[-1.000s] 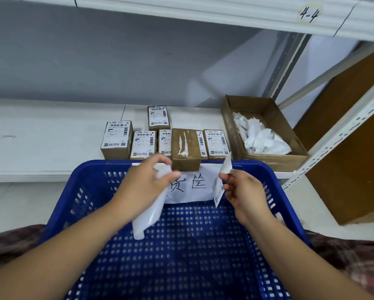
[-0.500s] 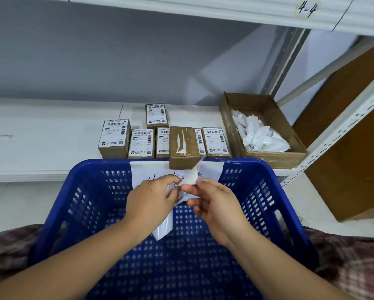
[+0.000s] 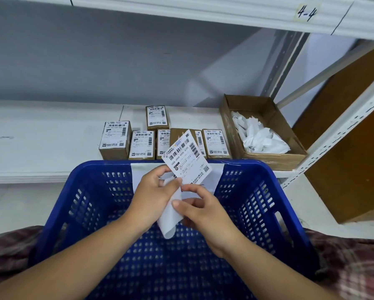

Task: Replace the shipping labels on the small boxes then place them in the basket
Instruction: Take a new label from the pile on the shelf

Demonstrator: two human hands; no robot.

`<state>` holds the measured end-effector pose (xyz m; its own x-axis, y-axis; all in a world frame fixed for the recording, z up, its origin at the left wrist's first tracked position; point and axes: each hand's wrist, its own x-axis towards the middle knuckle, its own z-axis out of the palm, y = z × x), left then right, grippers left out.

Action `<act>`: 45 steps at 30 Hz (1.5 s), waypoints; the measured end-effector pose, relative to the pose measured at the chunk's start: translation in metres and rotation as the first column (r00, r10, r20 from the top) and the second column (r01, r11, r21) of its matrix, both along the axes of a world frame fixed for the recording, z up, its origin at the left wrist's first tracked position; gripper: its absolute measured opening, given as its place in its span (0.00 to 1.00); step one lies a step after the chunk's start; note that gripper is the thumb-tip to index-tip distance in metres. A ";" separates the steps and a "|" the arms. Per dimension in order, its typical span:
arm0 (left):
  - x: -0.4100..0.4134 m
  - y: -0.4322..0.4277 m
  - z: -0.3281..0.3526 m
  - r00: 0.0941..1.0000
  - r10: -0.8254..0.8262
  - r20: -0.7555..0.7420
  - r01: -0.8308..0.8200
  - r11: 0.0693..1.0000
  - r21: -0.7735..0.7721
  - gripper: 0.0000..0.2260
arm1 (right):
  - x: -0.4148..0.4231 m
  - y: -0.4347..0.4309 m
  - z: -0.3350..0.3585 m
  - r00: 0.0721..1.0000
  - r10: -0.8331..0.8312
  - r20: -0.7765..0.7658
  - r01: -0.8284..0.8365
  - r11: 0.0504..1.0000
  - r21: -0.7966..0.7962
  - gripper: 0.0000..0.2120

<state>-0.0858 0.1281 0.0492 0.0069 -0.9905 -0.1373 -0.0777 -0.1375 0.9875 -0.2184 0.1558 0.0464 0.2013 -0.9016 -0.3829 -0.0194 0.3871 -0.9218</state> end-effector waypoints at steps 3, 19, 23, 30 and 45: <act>0.000 0.000 -0.003 1.000 0.027 -0.003 -0.027 1.000 0.002 0.08 | -0.001 -0.002 -0.002 0.998 -0.056 0.003 0.056 0.998 0.004 0.09; 0.015 -0.036 0.001 0.965 0.251 -0.073 -0.249 0.968 0.034 0.07 | -0.071 -0.081 -0.022 0.813 -0.543 -0.209 0.499 0.836 -0.228 0.08; 0.005 -0.051 0.002 0.976 0.203 -0.085 -0.198 0.978 0.065 0.08 | -0.103 -0.109 -0.037 0.677 -0.679 -0.284 0.572 0.728 -0.378 0.02; -0.024 -0.075 -0.001 0.981 0.145 -0.130 -0.131 0.985 0.113 0.08 | -0.138 -0.155 -0.045 0.557 -0.649 -0.518 0.380 0.754 -0.536 0.14; -0.042 -0.104 -0.021 0.999 0.036 -0.017 -0.034 0.995 0.095 0.07 | -0.160 -0.210 -0.084 0.220 -0.495 -0.840 0.097 0.868 -0.486 0.30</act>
